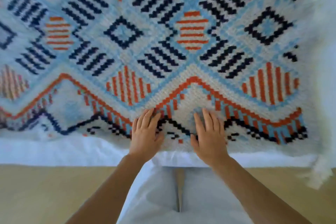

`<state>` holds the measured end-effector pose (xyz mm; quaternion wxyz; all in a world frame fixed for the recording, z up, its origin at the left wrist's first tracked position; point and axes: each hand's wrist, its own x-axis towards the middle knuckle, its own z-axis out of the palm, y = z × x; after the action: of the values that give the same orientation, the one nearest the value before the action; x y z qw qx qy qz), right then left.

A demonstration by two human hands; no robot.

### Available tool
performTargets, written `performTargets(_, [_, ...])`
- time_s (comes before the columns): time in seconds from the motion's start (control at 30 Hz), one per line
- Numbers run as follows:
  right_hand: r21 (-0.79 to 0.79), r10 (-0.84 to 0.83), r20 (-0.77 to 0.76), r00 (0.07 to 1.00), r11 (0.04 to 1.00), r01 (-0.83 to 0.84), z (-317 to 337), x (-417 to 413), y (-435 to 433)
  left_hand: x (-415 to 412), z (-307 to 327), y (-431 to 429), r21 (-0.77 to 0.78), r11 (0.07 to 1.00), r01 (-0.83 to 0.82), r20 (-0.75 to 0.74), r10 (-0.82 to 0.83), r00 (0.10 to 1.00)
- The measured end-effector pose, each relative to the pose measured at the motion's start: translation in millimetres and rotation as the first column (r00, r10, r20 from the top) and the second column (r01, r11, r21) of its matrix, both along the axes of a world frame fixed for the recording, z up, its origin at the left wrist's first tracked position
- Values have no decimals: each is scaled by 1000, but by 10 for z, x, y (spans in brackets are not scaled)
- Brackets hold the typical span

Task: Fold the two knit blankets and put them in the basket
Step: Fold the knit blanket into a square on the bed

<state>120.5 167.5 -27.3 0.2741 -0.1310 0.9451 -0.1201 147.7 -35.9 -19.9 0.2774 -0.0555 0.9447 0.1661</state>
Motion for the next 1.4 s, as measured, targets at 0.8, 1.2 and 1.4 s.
performTargets(0.8, [45, 323, 68, 944, 944, -327, 343, 956, -4251, 963, 482, -4065, 539, -367, -758, 329, 921, -211])
performTargets(1.2, [-18, 567, 98, 818, 823, -568, 251, 1151, -4836, 1473, 107, -4683, 368, -614, -698, 713, 668, -211])
performTargets(1.4, [3, 600, 230, 766, 787, -618, 285, 1166, -4888, 1335, 172, -5306, 436, -698, -568, 555, 705, -441])
